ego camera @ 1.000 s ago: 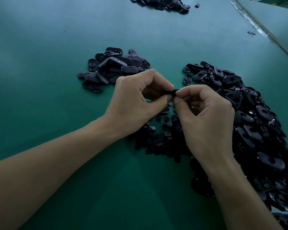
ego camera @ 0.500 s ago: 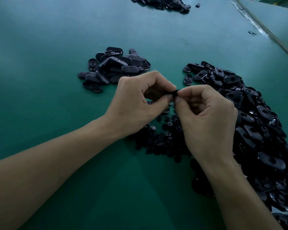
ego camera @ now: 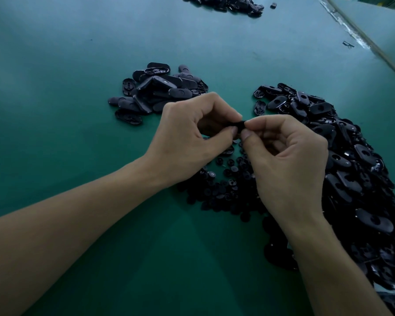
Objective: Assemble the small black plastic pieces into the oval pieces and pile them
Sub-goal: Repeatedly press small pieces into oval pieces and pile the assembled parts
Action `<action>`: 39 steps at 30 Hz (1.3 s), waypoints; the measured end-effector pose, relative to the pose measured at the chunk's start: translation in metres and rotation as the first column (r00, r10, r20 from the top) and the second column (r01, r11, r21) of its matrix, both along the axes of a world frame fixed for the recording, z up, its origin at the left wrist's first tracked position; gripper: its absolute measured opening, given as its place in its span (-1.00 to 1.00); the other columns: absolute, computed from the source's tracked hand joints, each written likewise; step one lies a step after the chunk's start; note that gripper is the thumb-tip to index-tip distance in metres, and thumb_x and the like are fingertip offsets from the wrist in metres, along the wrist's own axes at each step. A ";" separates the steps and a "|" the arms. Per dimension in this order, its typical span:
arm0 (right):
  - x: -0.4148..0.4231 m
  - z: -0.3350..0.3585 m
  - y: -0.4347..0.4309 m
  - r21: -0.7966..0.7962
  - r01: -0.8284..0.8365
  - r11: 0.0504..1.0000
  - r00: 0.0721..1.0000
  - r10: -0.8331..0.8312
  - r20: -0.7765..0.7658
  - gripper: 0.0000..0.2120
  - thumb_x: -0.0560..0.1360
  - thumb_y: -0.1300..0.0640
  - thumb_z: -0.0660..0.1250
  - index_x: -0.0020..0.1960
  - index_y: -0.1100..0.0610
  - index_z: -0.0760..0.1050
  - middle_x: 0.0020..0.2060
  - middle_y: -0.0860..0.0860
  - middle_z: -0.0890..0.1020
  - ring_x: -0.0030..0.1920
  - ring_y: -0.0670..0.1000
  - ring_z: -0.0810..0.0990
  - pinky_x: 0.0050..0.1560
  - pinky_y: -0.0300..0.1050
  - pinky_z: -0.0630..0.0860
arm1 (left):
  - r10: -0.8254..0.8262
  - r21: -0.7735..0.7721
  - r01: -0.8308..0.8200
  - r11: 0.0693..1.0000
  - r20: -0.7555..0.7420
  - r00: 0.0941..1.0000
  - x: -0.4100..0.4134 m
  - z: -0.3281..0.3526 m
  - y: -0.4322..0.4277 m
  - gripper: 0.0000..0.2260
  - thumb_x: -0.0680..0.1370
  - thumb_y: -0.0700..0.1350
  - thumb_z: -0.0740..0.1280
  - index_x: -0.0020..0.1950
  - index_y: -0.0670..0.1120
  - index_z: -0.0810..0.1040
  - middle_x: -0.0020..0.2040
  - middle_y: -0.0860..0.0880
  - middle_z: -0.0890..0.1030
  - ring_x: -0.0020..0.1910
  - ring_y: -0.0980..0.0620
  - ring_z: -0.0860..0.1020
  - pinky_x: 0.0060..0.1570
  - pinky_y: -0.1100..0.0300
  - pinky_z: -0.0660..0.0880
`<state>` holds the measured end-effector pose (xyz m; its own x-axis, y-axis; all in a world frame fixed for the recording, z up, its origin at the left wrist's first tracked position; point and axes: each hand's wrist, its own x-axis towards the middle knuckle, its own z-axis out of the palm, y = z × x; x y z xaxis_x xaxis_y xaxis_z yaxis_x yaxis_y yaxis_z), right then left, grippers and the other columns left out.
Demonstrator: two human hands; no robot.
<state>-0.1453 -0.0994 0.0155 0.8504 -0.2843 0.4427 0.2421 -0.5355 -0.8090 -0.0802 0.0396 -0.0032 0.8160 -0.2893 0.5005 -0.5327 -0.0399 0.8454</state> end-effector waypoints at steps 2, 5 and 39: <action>0.000 0.000 0.000 -0.019 0.015 1.000 1.000 -0.015 0.008 -0.77 0.50 0.20 0.45 -0.11 -0.14 0.56 -0.27 -0.19 0.66 -0.21 -0.12 0.67 -0.16 -0.25 0.60 | -0.001 0.007 0.001 1.000 0.009 1.000 0.000 0.000 0.000 -0.81 0.47 -0.34 0.44 -0.05 -0.05 0.62 -0.14 0.00 0.71 -0.19 0.05 0.71 -0.11 0.21 0.64; 0.000 -0.001 -0.001 -0.022 0.025 0.999 1.000 -0.024 0.007 -0.78 0.50 0.20 0.45 -0.11 -0.14 0.57 -0.28 -0.20 0.66 -0.24 -0.13 0.67 -0.17 -0.28 0.58 | -0.001 0.006 0.001 1.000 0.009 1.000 0.000 -0.001 0.001 -0.81 0.47 -0.34 0.45 -0.05 -0.07 0.62 -0.15 -0.02 0.71 -0.19 0.05 0.71 -0.11 0.19 0.65; 0.000 -0.003 -0.003 0.038 0.010 0.999 1.000 -0.009 -0.009 -0.81 0.49 0.24 0.49 -0.08 -0.06 0.65 -0.24 -0.16 0.70 -0.21 -0.08 0.69 -0.12 -0.24 0.61 | -0.033 0.024 0.033 0.999 0.002 0.999 0.003 -0.003 0.002 -0.85 0.47 -0.30 0.47 -0.10 -0.08 0.58 -0.16 -0.08 0.70 -0.21 -0.01 0.69 -0.14 0.11 0.63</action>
